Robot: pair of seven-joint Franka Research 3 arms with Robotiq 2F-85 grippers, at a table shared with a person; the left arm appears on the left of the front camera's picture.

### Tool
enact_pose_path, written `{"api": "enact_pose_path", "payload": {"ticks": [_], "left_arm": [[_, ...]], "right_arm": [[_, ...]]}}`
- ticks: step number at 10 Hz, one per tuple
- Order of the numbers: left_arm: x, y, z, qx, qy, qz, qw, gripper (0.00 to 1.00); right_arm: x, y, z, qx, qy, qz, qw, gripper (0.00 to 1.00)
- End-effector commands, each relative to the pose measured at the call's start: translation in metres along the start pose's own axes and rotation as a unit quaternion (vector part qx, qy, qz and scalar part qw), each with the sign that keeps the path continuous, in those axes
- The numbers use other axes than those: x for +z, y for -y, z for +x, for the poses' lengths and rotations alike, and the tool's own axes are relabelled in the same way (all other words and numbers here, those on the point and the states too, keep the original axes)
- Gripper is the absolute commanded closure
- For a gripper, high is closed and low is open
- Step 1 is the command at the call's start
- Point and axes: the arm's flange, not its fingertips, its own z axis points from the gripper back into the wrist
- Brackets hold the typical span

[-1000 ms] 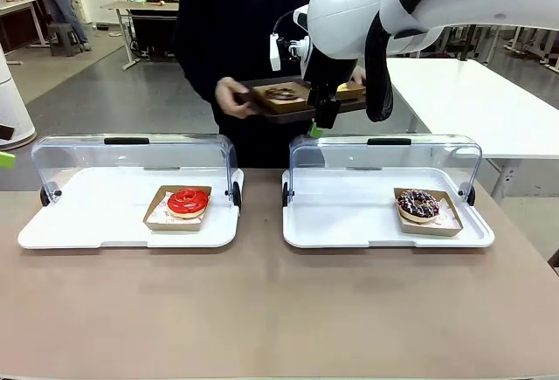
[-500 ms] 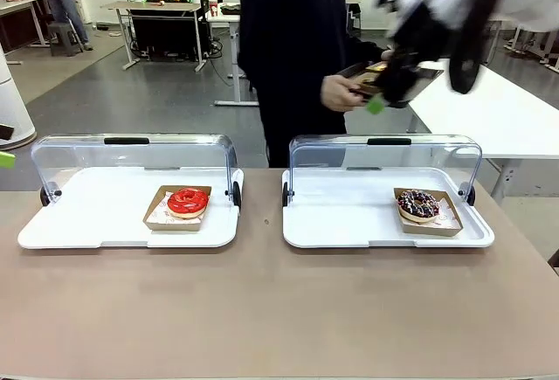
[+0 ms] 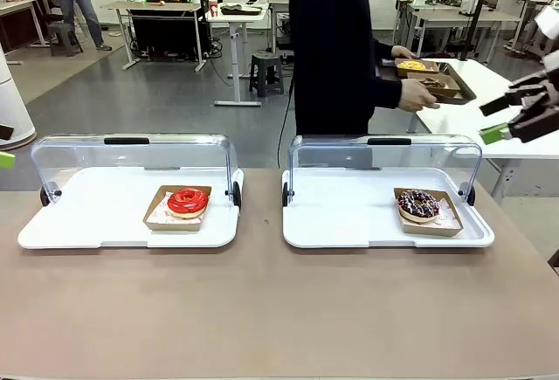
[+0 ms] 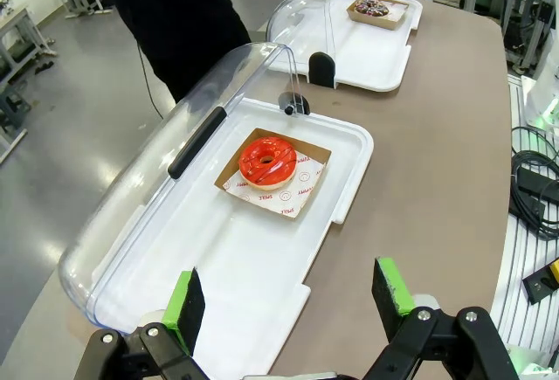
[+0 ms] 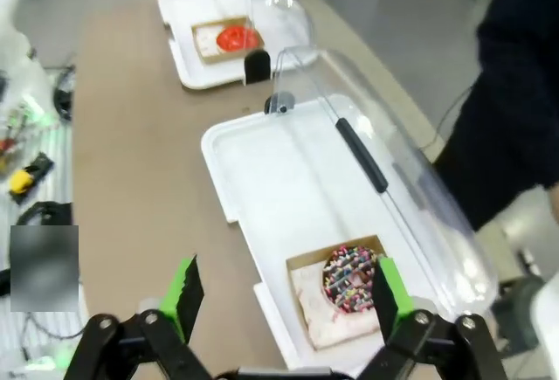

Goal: Provide the desired donut to the person.
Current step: Place the picked Paper togo box onto the Handle tray extended by the person.

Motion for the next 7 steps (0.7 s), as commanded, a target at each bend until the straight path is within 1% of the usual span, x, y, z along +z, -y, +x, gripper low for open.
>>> {"api": "enact_pose_path", "payload": {"ticks": [1, 2, 3, 4, 7], "left_arm": [[-0.001, 0.000, 0.000, 0.003, 0.006, 0.005, 1.000, 0.00], [-0.001, 0.000, 0.000, 0.003, 0.006, 0.005, 1.000, 0.00], [-0.001, 0.000, 0.000, 0.003, 0.006, 0.005, 1.000, 0.00], [-0.001, 0.000, 0.000, 0.003, 0.006, 0.005, 1.000, 0.00], [-0.001, 0.000, 0.000, 0.003, 0.006, 0.005, 1.000, 0.00]], "right_arm": [[-0.002, 0.010, -0.013, -0.007, 0.053, 0.031, 0.998, 0.00], [0.001, 0.011, -0.023, -0.019, 0.072, 0.031, 0.997, 0.00], [0.001, 0.008, -0.028, -0.025, 0.069, 0.023, 0.997, 0.00], [0.002, 0.005, -0.031, -0.024, 0.075, 0.017, 0.997, 0.00], [0.006, 0.003, -0.034, -0.029, 0.076, -0.001, 0.997, 0.00]]}}
